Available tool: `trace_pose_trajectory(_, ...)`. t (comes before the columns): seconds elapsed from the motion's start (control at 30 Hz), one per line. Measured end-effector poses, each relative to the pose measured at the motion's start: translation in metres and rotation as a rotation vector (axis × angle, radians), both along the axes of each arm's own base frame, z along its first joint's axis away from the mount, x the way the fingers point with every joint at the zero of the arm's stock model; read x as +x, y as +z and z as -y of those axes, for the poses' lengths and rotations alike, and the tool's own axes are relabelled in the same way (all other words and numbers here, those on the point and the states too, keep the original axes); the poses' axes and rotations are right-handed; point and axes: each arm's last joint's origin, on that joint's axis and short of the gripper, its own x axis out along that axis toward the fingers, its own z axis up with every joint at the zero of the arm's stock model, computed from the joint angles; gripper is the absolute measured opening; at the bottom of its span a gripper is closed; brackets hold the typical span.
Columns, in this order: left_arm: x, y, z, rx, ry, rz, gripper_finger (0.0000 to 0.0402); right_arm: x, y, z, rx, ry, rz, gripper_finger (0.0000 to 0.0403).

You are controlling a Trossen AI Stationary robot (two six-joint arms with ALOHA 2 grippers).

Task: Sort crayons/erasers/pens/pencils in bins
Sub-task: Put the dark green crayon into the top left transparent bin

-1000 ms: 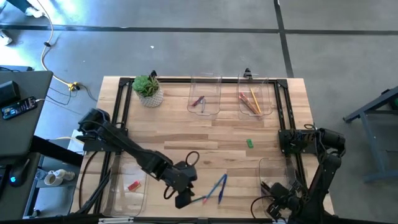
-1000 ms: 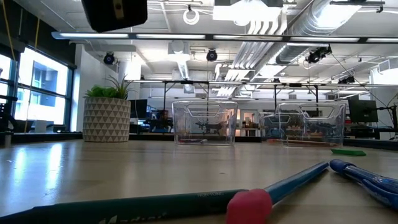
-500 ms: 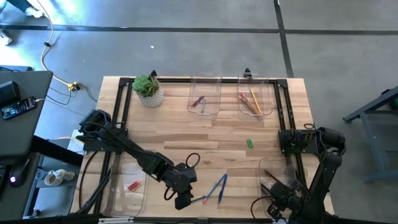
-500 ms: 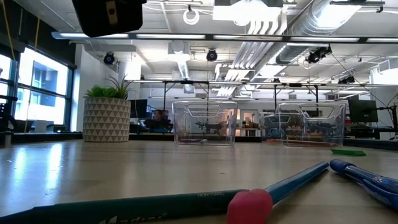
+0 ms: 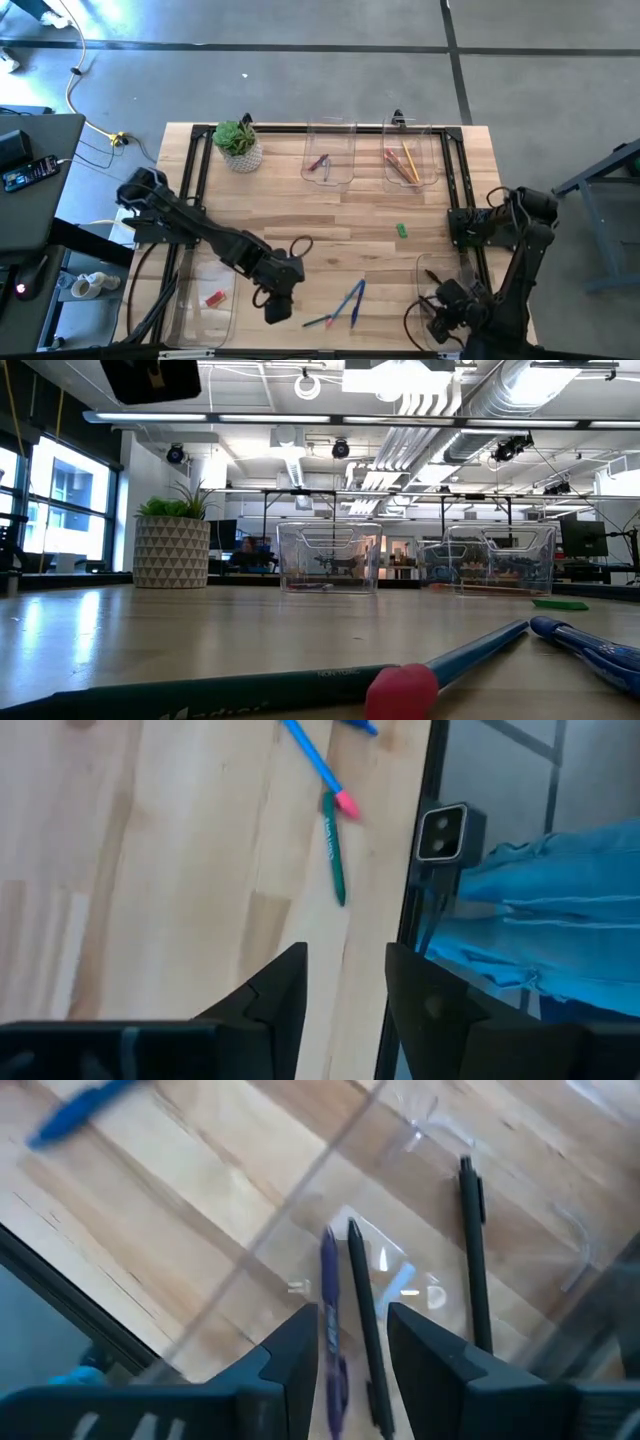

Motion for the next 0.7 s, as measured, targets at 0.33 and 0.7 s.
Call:
trace_pose_trajectory(0.33, -0.024, 0.034, -0.012, -0.011, 0.004, 0.028, 0.0093, 0.022, 0.018, 0.029, -0.038, -0.079, 0.009, 0.0115)
trace_pose_trajectory(0.7, -0.028, 0.09, -0.017, 0.095, 0.007, 0.043, 0.0063, 0.036, 0.02, 0.046, -0.111, -0.06, -0.044, 0.0115)
